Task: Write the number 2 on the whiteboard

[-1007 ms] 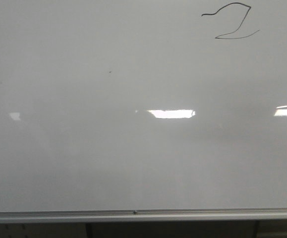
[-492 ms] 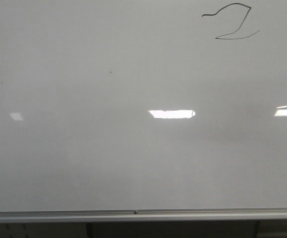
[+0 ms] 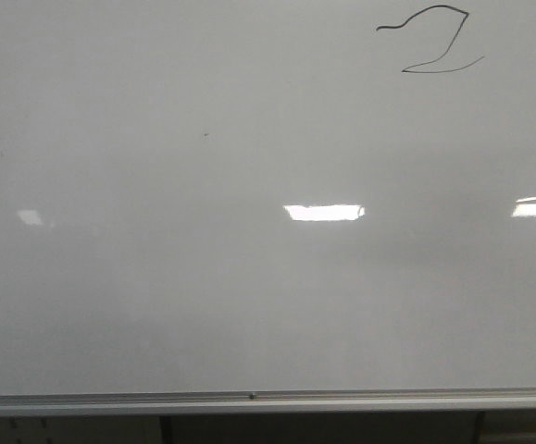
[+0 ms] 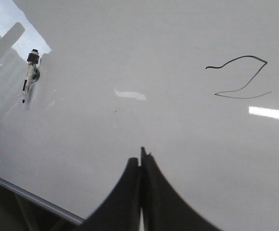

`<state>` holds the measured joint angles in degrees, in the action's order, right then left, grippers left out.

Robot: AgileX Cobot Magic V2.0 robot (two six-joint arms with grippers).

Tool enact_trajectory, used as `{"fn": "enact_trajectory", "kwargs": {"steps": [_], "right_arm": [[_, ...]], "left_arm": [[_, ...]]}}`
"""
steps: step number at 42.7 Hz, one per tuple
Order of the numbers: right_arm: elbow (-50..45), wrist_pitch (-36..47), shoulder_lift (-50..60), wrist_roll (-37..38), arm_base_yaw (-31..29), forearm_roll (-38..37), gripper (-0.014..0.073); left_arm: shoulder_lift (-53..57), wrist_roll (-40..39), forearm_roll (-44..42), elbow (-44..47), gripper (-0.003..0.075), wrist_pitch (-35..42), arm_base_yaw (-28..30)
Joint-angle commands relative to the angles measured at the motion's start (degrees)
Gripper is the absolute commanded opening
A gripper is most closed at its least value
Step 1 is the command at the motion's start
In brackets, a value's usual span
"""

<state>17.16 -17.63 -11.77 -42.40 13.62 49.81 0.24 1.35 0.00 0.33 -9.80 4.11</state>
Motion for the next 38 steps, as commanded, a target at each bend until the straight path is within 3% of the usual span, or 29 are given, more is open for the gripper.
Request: {"fn": "enact_trajectory", "kwargs": {"steps": [1,24,32,38], "right_arm": [[1.54,2.80,-0.47,-0.32,-0.09,1.27,-0.0071],[1.17,5.55,-0.41,-1.03,-0.09,-0.36,-0.0071],[-3.00,7.91,2.41,2.37,-5.08,-14.56,-0.0071],[-8.96,7.97,6.17,17.79,-14.75,-26.27,-0.0071]], "left_arm": [[0.99,0.00,0.50,1.22,-0.0020,4.24,0.02],[0.99,0.00,0.50,1.22,-0.0020,4.24,0.02],[0.99,0.00,0.50,1.22,-0.0020,4.24,0.02],[0.99,0.00,0.50,1.22,-0.0020,4.24,0.02]]}}
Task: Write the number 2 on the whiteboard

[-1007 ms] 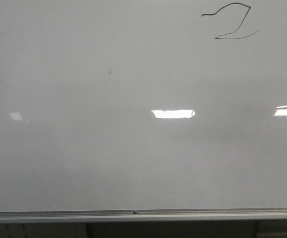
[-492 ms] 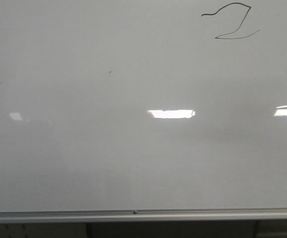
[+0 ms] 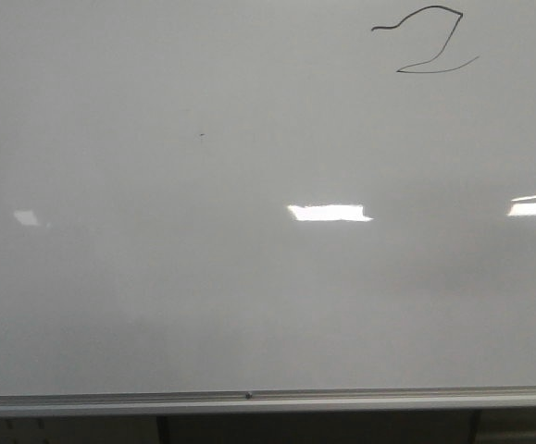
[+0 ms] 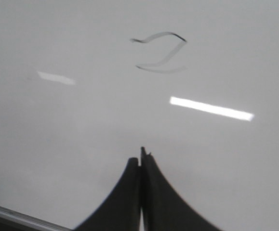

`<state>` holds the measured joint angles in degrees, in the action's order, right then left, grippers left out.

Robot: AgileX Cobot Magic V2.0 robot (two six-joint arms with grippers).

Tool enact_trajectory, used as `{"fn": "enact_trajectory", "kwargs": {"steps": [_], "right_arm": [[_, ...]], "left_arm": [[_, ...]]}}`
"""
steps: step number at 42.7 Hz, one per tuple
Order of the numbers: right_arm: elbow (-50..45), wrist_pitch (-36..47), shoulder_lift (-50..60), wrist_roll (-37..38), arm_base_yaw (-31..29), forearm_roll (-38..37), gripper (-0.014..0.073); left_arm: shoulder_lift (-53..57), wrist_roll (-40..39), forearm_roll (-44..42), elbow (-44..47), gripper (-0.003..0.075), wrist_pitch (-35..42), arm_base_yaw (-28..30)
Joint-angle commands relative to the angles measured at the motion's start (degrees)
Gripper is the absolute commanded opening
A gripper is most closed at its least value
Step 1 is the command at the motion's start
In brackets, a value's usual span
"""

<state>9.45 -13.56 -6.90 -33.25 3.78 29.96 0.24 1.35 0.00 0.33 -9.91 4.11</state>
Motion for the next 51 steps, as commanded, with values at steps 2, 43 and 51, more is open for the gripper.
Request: {"fn": "enact_trajectory", "kwargs": {"steps": [2,43,51], "right_arm": [[-3.19,3.91,3.22,13.90,-6.50,-10.02,-0.0071],[-11.08,5.42,8.39,35.36,-7.08,-26.50,-0.0071],[-11.08,5.42,8.39,35.36,-7.08,-26.50,-0.0071]], "left_arm": [[0.99,0.00,0.50,1.22,-0.0020,4.34,0.02],[0.99,0.00,0.50,1.22,-0.0020,4.34,0.02],[0.99,0.00,0.50,1.22,-0.0020,4.34,0.02]]}}
